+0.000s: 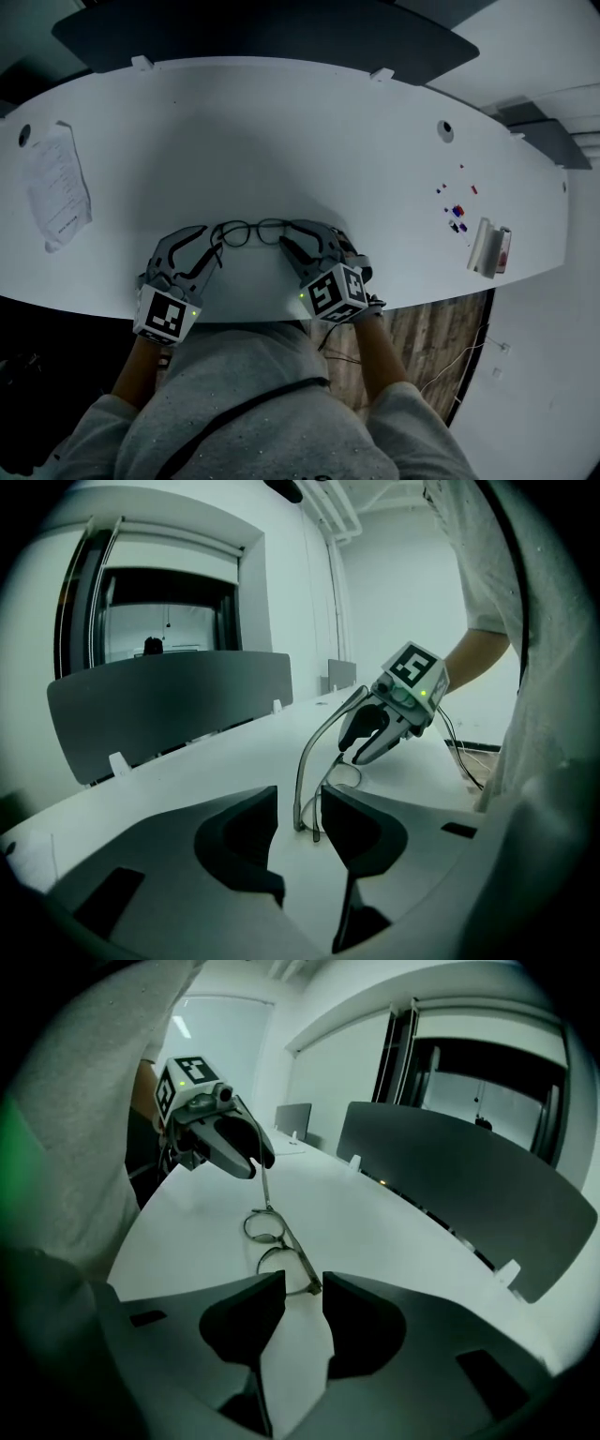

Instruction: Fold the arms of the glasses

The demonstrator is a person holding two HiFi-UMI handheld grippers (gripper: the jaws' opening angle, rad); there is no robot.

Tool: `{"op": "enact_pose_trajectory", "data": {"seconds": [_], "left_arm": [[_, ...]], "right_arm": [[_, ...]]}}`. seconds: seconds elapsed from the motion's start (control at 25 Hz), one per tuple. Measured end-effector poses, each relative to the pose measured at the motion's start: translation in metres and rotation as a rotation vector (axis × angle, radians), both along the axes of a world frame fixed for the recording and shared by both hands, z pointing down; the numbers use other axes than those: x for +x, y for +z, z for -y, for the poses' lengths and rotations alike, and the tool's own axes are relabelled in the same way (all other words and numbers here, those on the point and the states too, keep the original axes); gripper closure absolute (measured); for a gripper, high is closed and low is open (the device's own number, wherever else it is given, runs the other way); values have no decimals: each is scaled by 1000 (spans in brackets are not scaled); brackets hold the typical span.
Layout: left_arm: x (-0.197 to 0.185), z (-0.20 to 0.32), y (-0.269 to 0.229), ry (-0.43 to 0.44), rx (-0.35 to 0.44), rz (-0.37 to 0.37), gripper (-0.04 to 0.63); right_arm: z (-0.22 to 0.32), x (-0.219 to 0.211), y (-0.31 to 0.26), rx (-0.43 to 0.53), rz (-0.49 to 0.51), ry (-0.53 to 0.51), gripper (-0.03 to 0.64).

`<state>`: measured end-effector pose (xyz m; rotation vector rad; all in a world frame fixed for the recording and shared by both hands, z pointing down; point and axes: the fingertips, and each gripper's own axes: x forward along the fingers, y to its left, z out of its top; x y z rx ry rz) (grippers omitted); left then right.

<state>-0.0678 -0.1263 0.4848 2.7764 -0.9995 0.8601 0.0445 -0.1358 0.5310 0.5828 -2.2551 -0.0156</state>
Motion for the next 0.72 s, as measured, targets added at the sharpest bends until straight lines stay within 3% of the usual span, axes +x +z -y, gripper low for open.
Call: {"op": "enact_pose_trajectory", "data": {"seconds": [0.2, 0.28, 0.36, 0.52, 0.72], "left_arm": [[5, 0, -25, 5, 126, 25, 453], [11, 0, -28, 5, 152, 26, 507], [16, 3, -29, -3, 173, 30, 562], [25, 9, -24, -9, 181, 61, 565], [41, 11, -10, 45, 227, 153, 565]], "right_arm": [[6, -2, 4, -62, 75, 31, 490], [8, -1, 7, -46, 66, 25, 556], [7, -1, 8, -31, 53, 14, 560], [5, -1, 7, -15, 55, -2, 565], [2, -2, 4, -11, 78, 7, 566]]}}
